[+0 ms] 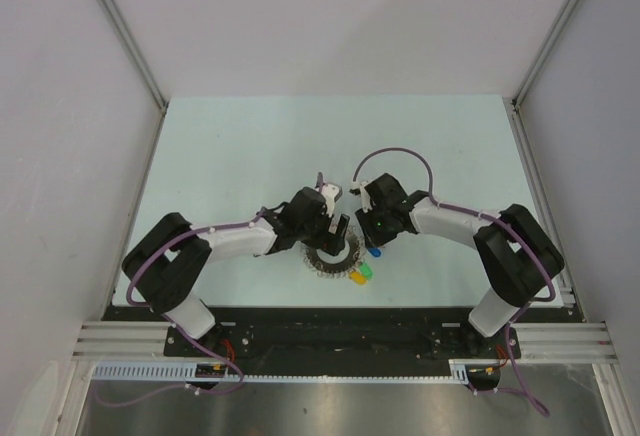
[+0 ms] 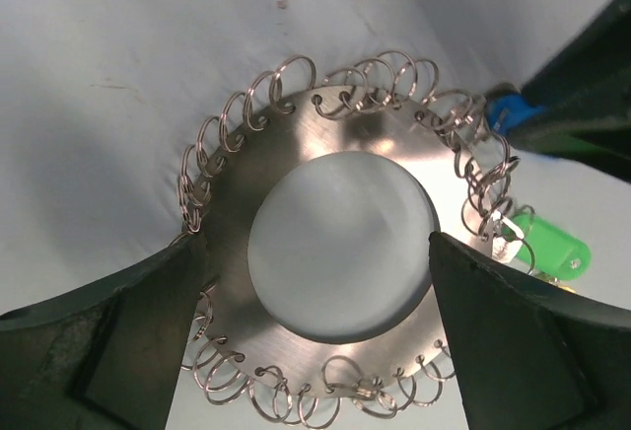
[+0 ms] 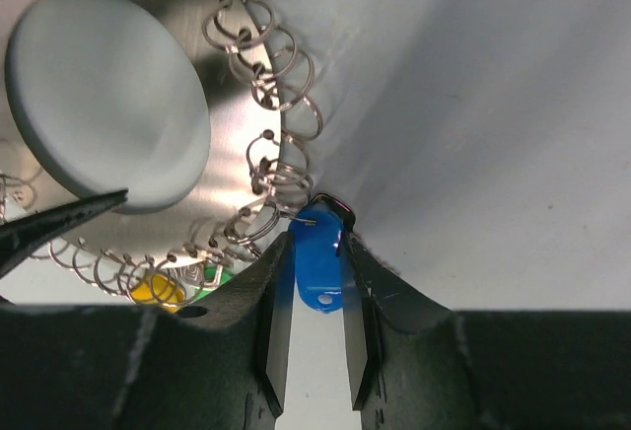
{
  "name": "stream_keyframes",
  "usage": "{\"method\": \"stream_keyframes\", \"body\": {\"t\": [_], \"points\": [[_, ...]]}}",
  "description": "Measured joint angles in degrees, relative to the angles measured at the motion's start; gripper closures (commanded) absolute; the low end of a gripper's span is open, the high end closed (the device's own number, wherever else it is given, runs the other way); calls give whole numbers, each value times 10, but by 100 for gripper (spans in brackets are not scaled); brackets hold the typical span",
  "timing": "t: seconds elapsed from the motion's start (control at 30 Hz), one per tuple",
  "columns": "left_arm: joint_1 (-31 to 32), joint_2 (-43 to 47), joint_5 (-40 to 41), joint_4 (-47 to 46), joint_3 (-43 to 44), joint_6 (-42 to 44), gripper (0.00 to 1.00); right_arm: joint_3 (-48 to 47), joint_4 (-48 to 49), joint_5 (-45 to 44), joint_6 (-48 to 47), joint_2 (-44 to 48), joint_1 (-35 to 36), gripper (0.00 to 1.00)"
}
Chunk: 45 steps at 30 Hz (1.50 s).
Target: Put the keys on the keyring
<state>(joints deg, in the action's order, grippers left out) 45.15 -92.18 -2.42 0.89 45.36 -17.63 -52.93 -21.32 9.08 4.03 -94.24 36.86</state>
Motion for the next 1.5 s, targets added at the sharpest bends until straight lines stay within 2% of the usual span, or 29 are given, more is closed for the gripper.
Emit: {"method": "stream_keyframes", "body": {"t": [0.4,0.53,0.7,0.97,1.17,1.5], "points": [[-27,19,25,16,-14,-5,0,37,-30,-35,84,39,63,72],[-28,47,12,17,-34,-3,0,53,-30,-37,79,71,56,72],[-28,118,-4,18,-57,-3,0,66,25,-4,57,107,24,72],[-28,208,-14,14,-63,7,0,71,102,61,28,88,3,73],[-28,221,-15,19,-64,12,0,72,117,94,28,54,2,77],[-28,221,-26,31,-64,17,0,72,120,94,28,31,0,81]]}}
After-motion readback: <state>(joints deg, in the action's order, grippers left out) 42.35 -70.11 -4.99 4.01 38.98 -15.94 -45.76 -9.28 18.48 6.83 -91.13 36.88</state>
